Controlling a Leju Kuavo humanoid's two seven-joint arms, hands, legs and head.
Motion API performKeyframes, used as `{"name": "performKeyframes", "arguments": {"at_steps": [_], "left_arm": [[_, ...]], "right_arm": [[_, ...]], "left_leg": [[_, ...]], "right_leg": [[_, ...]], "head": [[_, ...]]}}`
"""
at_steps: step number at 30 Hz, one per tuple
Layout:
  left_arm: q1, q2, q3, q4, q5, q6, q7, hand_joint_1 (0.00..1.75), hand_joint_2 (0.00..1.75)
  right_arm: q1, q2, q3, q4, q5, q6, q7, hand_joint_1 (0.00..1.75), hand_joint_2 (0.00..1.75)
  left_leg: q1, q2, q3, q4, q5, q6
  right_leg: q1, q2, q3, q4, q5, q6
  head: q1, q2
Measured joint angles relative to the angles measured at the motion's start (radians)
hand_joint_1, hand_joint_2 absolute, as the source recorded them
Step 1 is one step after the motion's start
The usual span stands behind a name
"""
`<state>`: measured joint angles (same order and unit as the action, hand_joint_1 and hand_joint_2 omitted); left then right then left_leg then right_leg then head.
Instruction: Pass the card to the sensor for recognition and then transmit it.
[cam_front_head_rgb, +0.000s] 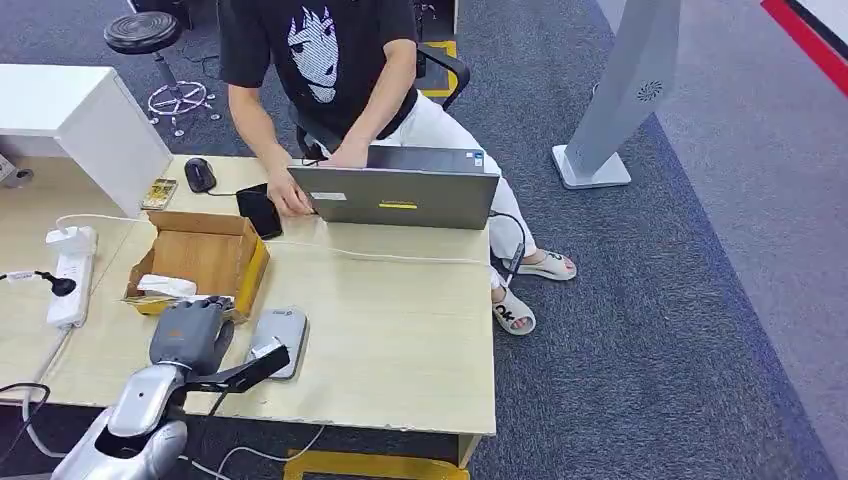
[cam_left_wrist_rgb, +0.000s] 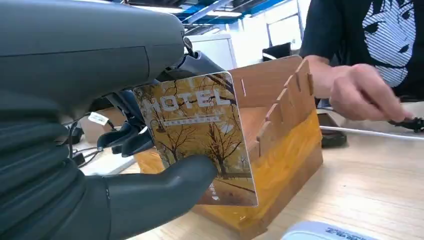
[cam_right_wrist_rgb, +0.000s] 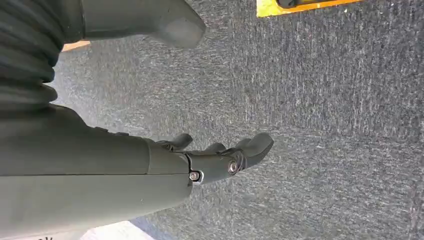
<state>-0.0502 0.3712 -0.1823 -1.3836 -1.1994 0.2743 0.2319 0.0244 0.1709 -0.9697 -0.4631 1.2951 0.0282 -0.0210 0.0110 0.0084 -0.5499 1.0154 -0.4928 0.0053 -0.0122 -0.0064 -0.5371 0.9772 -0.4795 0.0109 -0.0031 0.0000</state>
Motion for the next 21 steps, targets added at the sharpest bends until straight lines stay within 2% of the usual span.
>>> {"name": "performKeyframes", "arguments": {"at_steps": [21], "left_arm": [[-0.042,-0.026,-0.031,0.04,0.0,0.001,-0.006,1.75,1.75]], "right_arm": [[-0.006,-0.01,0.021,0.029,0.0,-0.011,0.0,0.0,1.75]], "left_leg": [[0.0,0.0,0.0,0.0,0.0,0.0]], "right_leg": [[0.0,0.0,0.0,0.0,0.0,0.0]], "head": [[0.0,0.0]]}}
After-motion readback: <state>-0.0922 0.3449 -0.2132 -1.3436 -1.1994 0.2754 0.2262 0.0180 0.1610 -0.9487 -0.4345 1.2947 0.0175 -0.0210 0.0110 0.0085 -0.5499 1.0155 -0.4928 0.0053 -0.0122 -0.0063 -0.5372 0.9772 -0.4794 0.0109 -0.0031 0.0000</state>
